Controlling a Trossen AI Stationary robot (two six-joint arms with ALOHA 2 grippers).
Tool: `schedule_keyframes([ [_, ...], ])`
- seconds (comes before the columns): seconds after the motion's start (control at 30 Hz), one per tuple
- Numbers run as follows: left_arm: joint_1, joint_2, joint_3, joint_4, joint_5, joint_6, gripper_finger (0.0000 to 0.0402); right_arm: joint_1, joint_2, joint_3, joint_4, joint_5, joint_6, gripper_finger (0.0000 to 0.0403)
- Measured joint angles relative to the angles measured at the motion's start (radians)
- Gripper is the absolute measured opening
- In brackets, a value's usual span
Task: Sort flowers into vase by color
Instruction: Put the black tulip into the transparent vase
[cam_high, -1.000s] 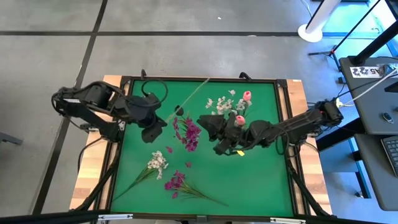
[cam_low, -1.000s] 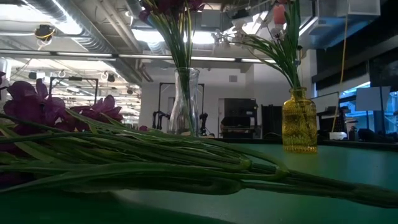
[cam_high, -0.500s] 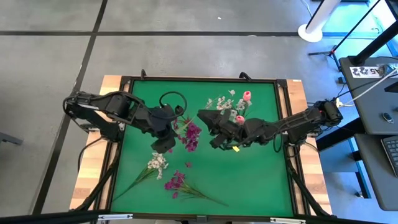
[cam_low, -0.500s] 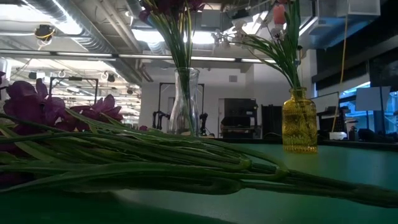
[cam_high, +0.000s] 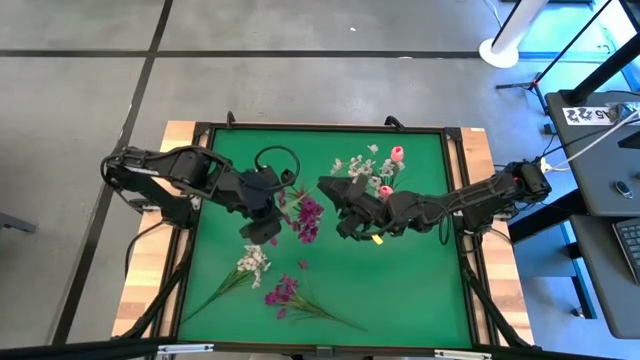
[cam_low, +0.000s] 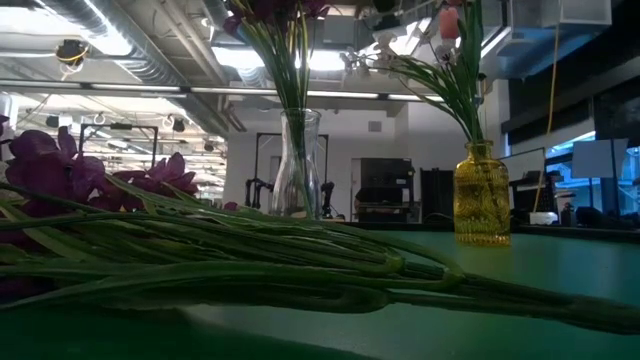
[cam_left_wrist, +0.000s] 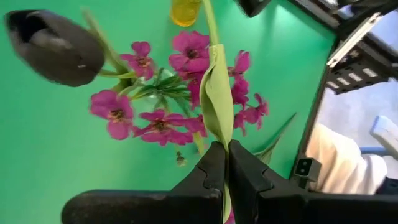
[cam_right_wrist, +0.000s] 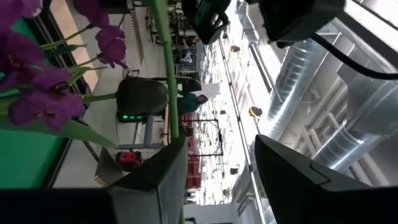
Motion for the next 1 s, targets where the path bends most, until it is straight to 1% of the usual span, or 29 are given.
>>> schedule_keyframes([
  [0.13, 0.000, 0.000, 0.000, -0.021, -0.015, -0.001, 0.0002, 0.000, 0.000, 0.000, 0.006, 0.009, 0.066, 0.0189],
  [0.33, 0.000, 0.000, 0.000, -0.024, -0.025, -0.002, 0.0002, 0.000, 0.000, 0.000, 0.005, 0.009, 0.091, 0.0188],
  [0.7, 0.000, 0.000, 0.000, -0.037, -0.035, -0.002, 0.0002, 0.068, 0.000, 0.000, 0.005, -0.011, 0.174, 0.0188],
  [0.83, 0.000, 0.000, 0.000, -0.029, -0.035, -0.003, 0.0002, 0.061, 0.000, 0.000, -0.011, -0.011, 0.172, 0.0188],
  [1.0, -0.003, 0.000, 0.000, -0.012, -0.024, -0.003, 0.0002, 0.019, 0.000, 0.000, -0.074, -0.019, 0.171, 0.0188],
])
